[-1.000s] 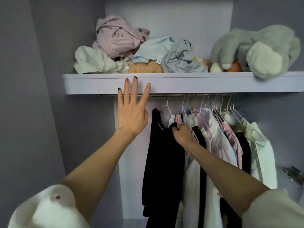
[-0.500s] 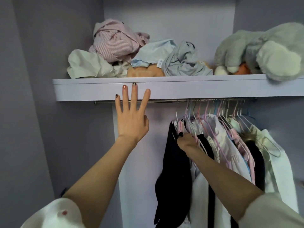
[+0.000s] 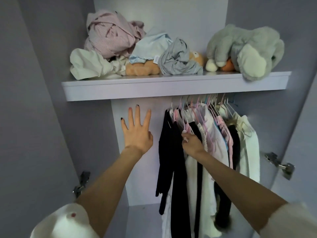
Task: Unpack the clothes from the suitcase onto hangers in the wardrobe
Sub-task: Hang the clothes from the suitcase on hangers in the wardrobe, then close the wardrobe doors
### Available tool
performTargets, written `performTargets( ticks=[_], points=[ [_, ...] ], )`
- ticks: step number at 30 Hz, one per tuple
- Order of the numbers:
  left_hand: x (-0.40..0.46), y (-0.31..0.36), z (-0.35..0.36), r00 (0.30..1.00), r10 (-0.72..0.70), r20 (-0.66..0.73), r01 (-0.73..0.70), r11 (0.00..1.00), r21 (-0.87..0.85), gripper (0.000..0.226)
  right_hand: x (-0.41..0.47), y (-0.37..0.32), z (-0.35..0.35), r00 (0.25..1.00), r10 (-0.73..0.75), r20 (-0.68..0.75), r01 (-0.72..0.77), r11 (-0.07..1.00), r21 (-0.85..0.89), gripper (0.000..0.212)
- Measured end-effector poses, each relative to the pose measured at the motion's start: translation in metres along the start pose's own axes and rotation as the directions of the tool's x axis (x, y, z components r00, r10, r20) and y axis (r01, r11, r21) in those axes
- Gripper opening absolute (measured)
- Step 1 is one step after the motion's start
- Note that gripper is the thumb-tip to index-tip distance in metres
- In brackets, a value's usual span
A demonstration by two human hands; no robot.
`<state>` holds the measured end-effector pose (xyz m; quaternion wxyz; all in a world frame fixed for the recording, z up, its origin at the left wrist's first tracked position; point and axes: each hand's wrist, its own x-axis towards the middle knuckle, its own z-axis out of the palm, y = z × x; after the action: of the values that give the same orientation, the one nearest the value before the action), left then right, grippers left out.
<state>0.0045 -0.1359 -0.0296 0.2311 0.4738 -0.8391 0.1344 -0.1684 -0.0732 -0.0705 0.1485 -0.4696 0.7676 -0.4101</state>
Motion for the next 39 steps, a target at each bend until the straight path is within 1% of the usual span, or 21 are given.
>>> performTargets(
  ticks=[4, 7, 8, 11, 14, 16, 18, 19, 22, 24, 27, 29, 31, 32, 33, 34, 35, 36, 37, 39],
  points=[
    [-0.047, 0.022, 0.007, 0.991, 0.040, 0.131, -0.032, 0.997, -0.064, 0.070, -0.059, 0.023, -0.021, 0.999, -0.048, 0.005, 0.049, 0.997, -0.055, 0.034],
    [-0.075, 0.051, 0.003, 0.976, 0.089, 0.199, -0.060, 0.987, -0.147, 0.067, -0.100, 0.050, -0.045, 0.999, 0.008, -0.040, -0.009, 1.000, -0.017, 0.036],
    [-0.089, 0.072, -0.001, 0.971, 0.113, 0.209, -0.071, 0.978, -0.198, 0.065, -0.121, 0.065, -0.060, 0.997, 0.038, -0.069, -0.039, 0.999, -0.012, 0.036],
    [-0.112, 0.116, -0.012, 0.969, 0.180, 0.168, -0.118, 0.938, -0.325, 0.061, -0.155, 0.090, -0.088, 0.985, 0.079, -0.154, -0.081, 0.997, -0.004, 0.035],
    [-0.135, 0.167, -0.025, 0.958, 0.254, 0.131, -0.179, 0.890, -0.420, 0.059, -0.195, 0.110, -0.129, 0.973, 0.068, -0.222, -0.075, 0.997, -0.021, 0.035],
    [-0.151, 0.203, -0.036, 0.952, 0.284, 0.119, -0.193, 0.851, -0.489, 0.057, -0.223, 0.124, -0.158, 0.964, 0.027, -0.266, -0.038, 0.999, -0.037, 0.035],
    [-0.167, 0.244, -0.049, 0.946, 0.310, 0.090, -0.206, 0.795, -0.571, 0.054, -0.254, 0.139, -0.194, 0.940, -0.063, -0.335, 0.033, 0.995, -0.096, 0.033],
    [-0.171, 0.253, -0.053, 0.945, 0.319, 0.076, -0.211, 0.769, -0.603, 0.053, -0.262, 0.142, -0.202, 0.922, -0.124, -0.367, 0.076, 0.987, -0.142, 0.032],
    [-0.188, 0.306, -0.077, 0.930, 0.367, -0.016, -0.271, 0.656, -0.704, 0.050, -0.300, 0.160, -0.250, 0.855, -0.277, -0.439, 0.173, 0.950, -0.262, 0.032],
    [-0.193, 0.334, -0.095, 0.928, 0.366, -0.074, -0.295, 0.597, -0.746, 0.049, -0.320, 0.163, -0.273, 0.801, -0.361, -0.477, 0.226, 0.921, -0.318, 0.035],
    [-0.201, 0.373, -0.122, 0.923, 0.373, -0.099, -0.298, 0.525, -0.797, 0.050, -0.346, 0.168, -0.310, 0.683, -0.462, -0.565, 0.247, 0.875, -0.417, 0.035],
    [-0.206, 0.396, -0.138, 0.910, 0.396, -0.123, -0.323, 0.492, -0.809, 0.050, -0.360, 0.172, -0.333, 0.585, -0.456, -0.670, 0.209, 0.884, -0.419, 0.032],
    [-0.206, 0.407, -0.146, 0.907, 0.398, -0.140, -0.335, 0.479, -0.811, 0.050, -0.358, 0.177, -0.345, 0.518, -0.375, -0.768, 0.164, 0.925, -0.342, 0.036],
    [-0.206, 0.413, -0.150, 0.904, 0.398, -0.155, -0.347, 0.474, -0.809, 0.050, -0.356, 0.179, -0.350, 0.520, -0.316, -0.793, 0.143, 0.948, -0.284, 0.040],
    [-0.207, 0.418, -0.157, 0.903, 0.396, -0.167, -0.356, 0.473, -0.806, 0.050, -0.354, 0.180, -0.355, 0.560, -0.246, -0.791, 0.132, 0.969, -0.208, 0.043],
    [-0.206, 0.423, -0.161, 0.900, 0.395, -0.182, -0.367, 0.467, -0.804, 0.050, -0.351, 0.181, -0.356, 0.631, -0.165, -0.758, 0.118, 0.986, -0.117, 0.043],
    [-0.206, 0.426, -0.165, 0.899, 0.395, -0.192, -0.373, 0.459, -0.806, 0.050, -0.349, 0.180, -0.356, 0.701, -0.100, -0.707, 0.110, 0.993, -0.031, 0.038],
    [-0.205, 0.428, -0.170, 0.899, 0.390, -0.202, -0.376, 0.446, -0.812, 0.050, -0.348, 0.180, -0.356, 0.745, -0.066, -0.664, 0.113, 0.993, 0.027, 0.031],
    [-0.205, 0.430, -0.174, 0.898, 0.387, -0.208, -0.375, 0.431, -0.820, 0.050, -0.348, 0.181, -0.354, 0.754, -0.066, -0.653, 0.127, 0.991, 0.046, 0.025],
    [-0.204, 0.429, -0.183, 0.895, 0.383, -0.230, -0.383, 0.393, -0.836, 0.051, -0.350, 0.182, -0.349, 0.730, -0.118, -0.674, 0.184, 0.982, 0.028, 0.021]
  ],
)
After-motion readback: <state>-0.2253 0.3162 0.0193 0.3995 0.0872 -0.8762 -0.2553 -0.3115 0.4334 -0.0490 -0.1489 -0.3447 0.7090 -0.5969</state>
